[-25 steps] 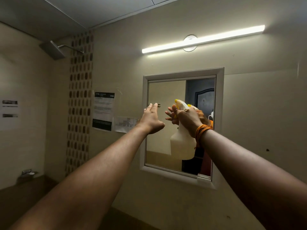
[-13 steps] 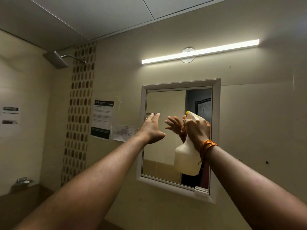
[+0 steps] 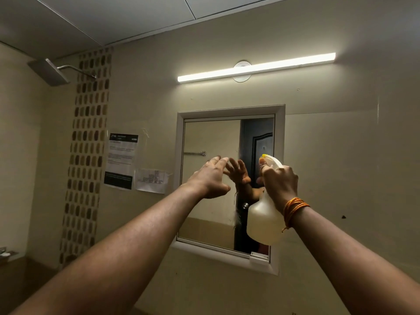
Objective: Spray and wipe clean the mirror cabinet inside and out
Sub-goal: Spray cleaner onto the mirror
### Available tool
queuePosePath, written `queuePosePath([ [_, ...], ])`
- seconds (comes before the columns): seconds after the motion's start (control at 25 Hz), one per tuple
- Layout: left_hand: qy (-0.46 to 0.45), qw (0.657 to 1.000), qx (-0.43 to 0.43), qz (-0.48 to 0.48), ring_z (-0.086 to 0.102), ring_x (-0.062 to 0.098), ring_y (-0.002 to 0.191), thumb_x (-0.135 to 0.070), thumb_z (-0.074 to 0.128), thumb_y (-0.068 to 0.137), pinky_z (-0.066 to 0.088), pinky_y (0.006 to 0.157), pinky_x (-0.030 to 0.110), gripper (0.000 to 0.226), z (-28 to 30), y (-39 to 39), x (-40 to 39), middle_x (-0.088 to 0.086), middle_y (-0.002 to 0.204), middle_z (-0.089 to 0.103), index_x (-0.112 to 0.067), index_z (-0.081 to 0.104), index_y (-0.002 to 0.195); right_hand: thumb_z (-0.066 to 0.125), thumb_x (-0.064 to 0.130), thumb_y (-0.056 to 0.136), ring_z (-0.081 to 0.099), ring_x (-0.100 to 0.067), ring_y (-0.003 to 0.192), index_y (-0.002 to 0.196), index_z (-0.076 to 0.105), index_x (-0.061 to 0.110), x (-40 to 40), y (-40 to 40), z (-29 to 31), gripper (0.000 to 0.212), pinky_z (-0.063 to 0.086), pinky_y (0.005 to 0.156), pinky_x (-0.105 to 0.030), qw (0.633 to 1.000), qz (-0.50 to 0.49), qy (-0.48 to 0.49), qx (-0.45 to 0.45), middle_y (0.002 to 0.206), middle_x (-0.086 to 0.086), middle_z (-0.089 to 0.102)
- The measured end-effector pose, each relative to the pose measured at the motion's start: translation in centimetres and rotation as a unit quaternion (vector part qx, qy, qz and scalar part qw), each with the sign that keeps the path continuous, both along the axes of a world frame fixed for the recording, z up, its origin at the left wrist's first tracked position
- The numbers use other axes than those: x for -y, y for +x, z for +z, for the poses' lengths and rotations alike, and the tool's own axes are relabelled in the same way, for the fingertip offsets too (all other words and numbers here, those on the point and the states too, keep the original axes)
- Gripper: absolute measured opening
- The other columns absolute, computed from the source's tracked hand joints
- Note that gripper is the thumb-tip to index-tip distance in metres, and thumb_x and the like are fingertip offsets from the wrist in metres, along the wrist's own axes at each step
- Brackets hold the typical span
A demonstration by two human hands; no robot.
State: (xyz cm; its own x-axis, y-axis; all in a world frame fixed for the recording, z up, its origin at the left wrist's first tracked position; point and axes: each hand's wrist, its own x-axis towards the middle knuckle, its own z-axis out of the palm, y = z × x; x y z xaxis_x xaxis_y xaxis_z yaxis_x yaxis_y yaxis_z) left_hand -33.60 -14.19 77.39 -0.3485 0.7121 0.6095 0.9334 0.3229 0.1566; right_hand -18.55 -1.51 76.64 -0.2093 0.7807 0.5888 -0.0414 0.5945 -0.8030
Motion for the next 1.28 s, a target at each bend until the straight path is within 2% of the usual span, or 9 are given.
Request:
queuePosePath([
  [0.12, 0.002, 1.000, 0.005, 0.008, 0.007, 0.022, 0.153, -0.032, 0.066, 0.087, 0.023, 0.121, 0.048, 0.090, -0.4, -0.3, 0.0, 0.005, 0.166, 0.008, -0.024, 0.011, 0.158, 0.057, 0.052, 0.089, 0.068, -0.028, 0.081, 0.099, 0.074, 0.003, 0.4, 0.0, -0.5, 0.053, 0.041, 0.058, -0.025, 1.000, -0.013, -0.020, 0.009, 0.088, -0.012, 0.074],
  [0.2, 0.003, 1.000, 0.011, 0.022, 0.009, 0.022, 0.153, -0.033, 0.066, 0.088, 0.024, 0.121, 0.048, 0.090, -0.8, -0.6, 0.3, 0.005, 0.166, 0.009, -0.023, 0.011, 0.158, 0.062, 0.042, 0.092, 0.066, -0.023, 0.076, 0.104, 0.071, 0.003, 0.9, -0.6, -1.2, 0.042, 0.044, 0.056, -0.026, 0.999, 0.029, 0.001, 0.027, 0.086, -0.010, 0.071],
  [0.32, 0.017, 0.997, 0.050, 0.055, 0.016, 0.025, 0.151, -0.028, 0.066, 0.087, 0.029, 0.119, 0.045, 0.088, -1.9, -1.2, 0.9, 0.008, 0.165, 0.014, -0.019, 0.015, 0.158, 0.065, 0.031, 0.096, 0.069, -0.031, 0.090, 0.105, 0.063, 0.015, 2.0, -2.1, -3.2, 0.019, 0.062, 0.077, -0.045, 0.983, 0.170, 0.017, 0.062, 0.097, -0.014, 0.069],
  [0.48, 0.021, 0.989, 0.135, 0.054, 0.018, 0.029, 0.150, -0.016, 0.064, 0.085, 0.033, 0.116, 0.044, 0.088, -3.9, -1.8, 2.2, 0.010, 0.164, 0.014, -0.019, 0.015, 0.158, 0.062, 0.033, 0.100, 0.067, -0.017, 0.081, 0.116, 0.060, 0.024, 4.0, -3.8, -6.3, 0.019, 0.051, 0.064, -0.025, 0.969, 0.226, 0.016, 0.097, 0.098, -0.011, 0.072],
  [0.76, -0.011, 0.987, 0.149, 0.058, 0.011, 0.026, 0.152, -0.009, 0.061, 0.082, 0.028, 0.119, 0.045, 0.094, -6.2, -2.2, 3.8, 0.006, 0.166, 0.007, -0.025, 0.009, 0.159, 0.062, 0.041, 0.098, 0.062, -0.012, 0.065, 0.102, 0.063, 0.023, 5.1, -5.0, -8.7, 0.018, 0.045, 0.055, -0.023, 0.977, 0.199, 0.015, 0.080, 0.085, -0.004, 0.072],
  [0.96, -0.013, 0.988, 0.144, 0.059, 0.012, 0.027, 0.152, -0.008, 0.062, 0.083, 0.031, 0.118, 0.046, 0.095, -6.5, -2.1, 3.6, 0.005, 0.166, 0.006, -0.027, 0.009, 0.159, 0.065, 0.045, 0.096, 0.066, -0.026, 0.060, 0.073, 0.060, 0.027, 5.4, -4.6, -8.9, 0.029, 0.055, 0.059, -0.038, 0.989, 0.136, 0.027, 0.057, 0.065, -0.007, 0.068],
  [1.04, -0.015, 0.989, 0.135, 0.056, 0.012, 0.028, 0.152, -0.009, 0.063, 0.083, 0.032, 0.117, 0.047, 0.095, -6.5, -2.0, 3.3, 0.005, 0.166, 0.006, -0.028, 0.009, 0.159, 0.066, 0.042, 0.096, 0.069, -0.030, 0.065, 0.074, 0.063, 0.024, 5.4, -4.2, -9.1, 0.028, 0.056, 0.061, -0.039, 0.991, 0.120, 0.018, 0.057, 0.067, -0.008, 0.069],
  [1.16, -0.021, 0.991, 0.121, 0.048, 0.012, 0.028, 0.152, -0.009, 0.062, 0.084, 0.032, 0.117, 0.047, 0.094, -6.6, -1.9, 2.9, 0.004, 0.166, 0.004, -0.028, 0.007, 0.159, 0.067, 0.034, 0.095, 0.069, -0.027, 0.076, 0.091, 0.070, 0.014, 4.7, -2.0, -9.2, 0.021, 0.058, 0.069, -0.040, 0.993, 0.109, -0.045, 0.019, 0.077, -0.006, 0.070],
  [1.28, -0.031, 0.992, 0.112, 0.039, 0.010, 0.027, 0.152, -0.011, 0.062, 0.085, 0.029, 0.118, 0.046, 0.094, -7.0, -1.7, 2.5, 0.003, 0.166, 0.002, -0.029, 0.006, 0.159, 0.064, 0.037, 0.096, 0.062, -0.021, 0.071, 0.094, 0.069, 0.010, 3.3, 0.9, -9.3, 0.027, 0.050, 0.060, -0.030, 0.995, 0.059, -0.080, -0.017, 0.078, -0.003, 0.067],
])
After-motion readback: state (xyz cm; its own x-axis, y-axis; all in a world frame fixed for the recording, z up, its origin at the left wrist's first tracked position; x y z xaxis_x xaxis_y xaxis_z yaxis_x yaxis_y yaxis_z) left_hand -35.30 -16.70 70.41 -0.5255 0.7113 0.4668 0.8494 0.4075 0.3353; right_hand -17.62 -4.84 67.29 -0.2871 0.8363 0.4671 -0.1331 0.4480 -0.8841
